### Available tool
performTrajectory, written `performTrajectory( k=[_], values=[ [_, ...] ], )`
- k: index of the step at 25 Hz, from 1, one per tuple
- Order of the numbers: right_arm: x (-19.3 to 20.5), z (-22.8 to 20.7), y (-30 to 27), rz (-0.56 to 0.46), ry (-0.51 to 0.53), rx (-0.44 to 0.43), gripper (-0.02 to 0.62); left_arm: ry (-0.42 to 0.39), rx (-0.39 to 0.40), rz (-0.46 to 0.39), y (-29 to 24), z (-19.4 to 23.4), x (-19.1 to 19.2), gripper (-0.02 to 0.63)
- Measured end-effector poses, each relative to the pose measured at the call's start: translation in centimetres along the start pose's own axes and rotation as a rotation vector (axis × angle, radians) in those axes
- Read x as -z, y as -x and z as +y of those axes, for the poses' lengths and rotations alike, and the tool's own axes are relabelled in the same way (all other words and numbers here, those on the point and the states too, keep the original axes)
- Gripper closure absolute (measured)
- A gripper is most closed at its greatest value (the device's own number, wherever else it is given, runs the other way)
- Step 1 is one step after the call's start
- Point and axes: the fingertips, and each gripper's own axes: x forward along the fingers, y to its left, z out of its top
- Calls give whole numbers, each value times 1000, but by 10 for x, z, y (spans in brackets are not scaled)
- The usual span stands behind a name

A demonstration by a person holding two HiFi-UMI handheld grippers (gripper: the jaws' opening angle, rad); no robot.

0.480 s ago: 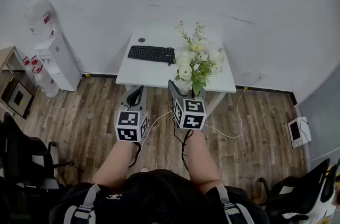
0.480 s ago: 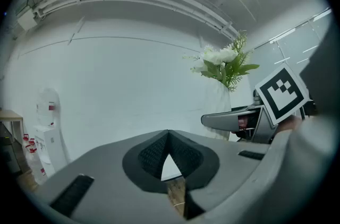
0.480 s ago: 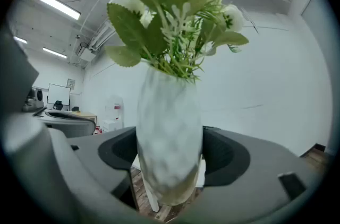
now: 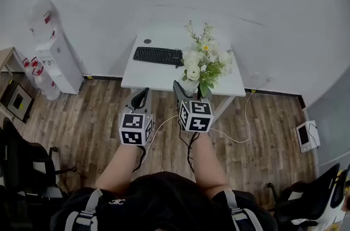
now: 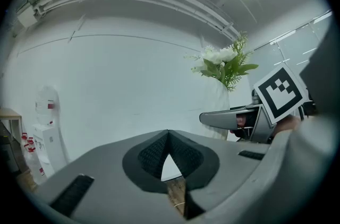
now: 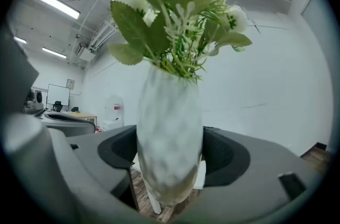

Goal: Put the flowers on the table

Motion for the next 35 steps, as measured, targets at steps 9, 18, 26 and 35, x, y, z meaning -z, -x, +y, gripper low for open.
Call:
performTrajectory(
  k=[9,18,26,35],
  values=[
    [2,32,-22,-26,-4,34,224,-12,23,-14,1,46,6,604],
    [-1,77,-73,-27,24,45,224,10,22,-10,-7,119,17,604],
    [6,74,-124,-22,33,24,225,-4,-5,-1,-40,150,27,604],
    [11,35,-234,-16,52,8,224,-4,-24,33,-148,181,37,604]
  ],
)
